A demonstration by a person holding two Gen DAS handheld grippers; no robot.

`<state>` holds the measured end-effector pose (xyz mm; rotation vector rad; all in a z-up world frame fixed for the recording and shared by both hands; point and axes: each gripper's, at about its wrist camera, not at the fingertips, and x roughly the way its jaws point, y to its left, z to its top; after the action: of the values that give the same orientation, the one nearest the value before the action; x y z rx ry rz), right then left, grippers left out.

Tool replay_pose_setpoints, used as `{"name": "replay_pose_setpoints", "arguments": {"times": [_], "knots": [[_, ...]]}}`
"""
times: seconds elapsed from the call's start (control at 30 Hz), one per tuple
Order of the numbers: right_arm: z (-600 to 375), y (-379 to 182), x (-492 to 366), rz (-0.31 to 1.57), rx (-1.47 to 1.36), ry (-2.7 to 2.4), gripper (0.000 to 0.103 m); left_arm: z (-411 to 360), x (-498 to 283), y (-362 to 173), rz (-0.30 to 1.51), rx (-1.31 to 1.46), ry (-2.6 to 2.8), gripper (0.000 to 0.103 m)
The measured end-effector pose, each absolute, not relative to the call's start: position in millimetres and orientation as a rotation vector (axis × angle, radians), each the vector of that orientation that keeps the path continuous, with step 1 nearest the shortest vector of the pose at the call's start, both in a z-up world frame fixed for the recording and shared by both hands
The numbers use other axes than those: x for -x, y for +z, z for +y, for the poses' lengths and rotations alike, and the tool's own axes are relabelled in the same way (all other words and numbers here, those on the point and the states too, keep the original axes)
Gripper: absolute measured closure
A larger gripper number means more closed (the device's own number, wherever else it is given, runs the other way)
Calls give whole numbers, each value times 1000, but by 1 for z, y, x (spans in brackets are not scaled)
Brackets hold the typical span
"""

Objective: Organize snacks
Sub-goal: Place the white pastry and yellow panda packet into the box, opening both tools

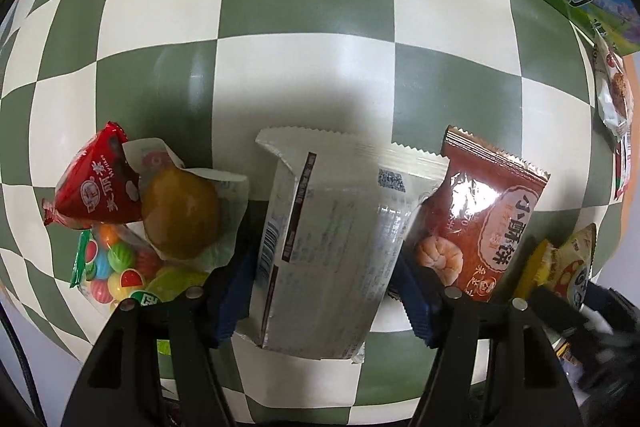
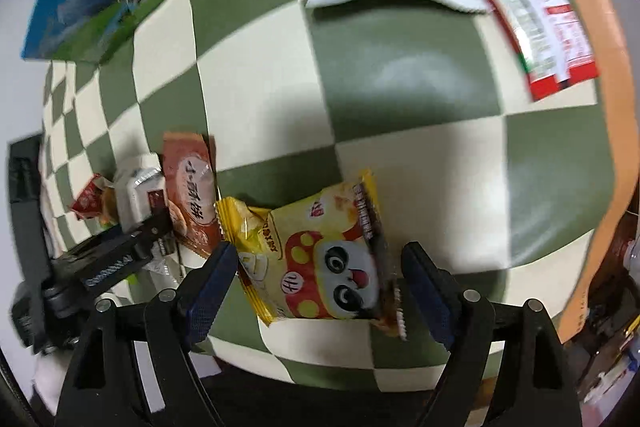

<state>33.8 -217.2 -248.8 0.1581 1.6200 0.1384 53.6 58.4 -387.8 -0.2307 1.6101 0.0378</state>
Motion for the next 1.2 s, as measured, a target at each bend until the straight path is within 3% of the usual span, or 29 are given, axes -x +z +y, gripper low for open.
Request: {"name": "replay_pose_setpoints", "arguments": {"times": [0.13, 0.17, 0.2, 0.33, 0.6, 0.87, 1.0, 1.2], "knots": [[-199, -256, -24, 1570, -30, 108, 18, 48, -64, -367, 1596, 202, 49, 41], [-199, -255, -21, 1543, -28, 100, 22, 48, -60, -364, 1591, 202, 49, 41], [-198, -253, -20, 1524, -18, 99, 38, 49, -57, -361, 1587, 207, 50, 41], [-204, -241, -11, 1495, -6, 129, 49, 51, -47, -339, 1565, 240, 43, 42], [-230, -178, -7, 1446, -169, 249, 51, 56, -43, -246, 1435, 332, -41, 42], [-216, -59, -67, 1233, -217, 409, 51, 57, -120, -145, 1240, 384, -123, 41], [-200, -19, -114, 1156, -168, 435, 51, 63, -171, -131, 1222, 373, -105, 41], [-160, -24, -184, 1170, -81, 467, 51, 81, -247, -170, 1350, 421, -75, 41]]}}
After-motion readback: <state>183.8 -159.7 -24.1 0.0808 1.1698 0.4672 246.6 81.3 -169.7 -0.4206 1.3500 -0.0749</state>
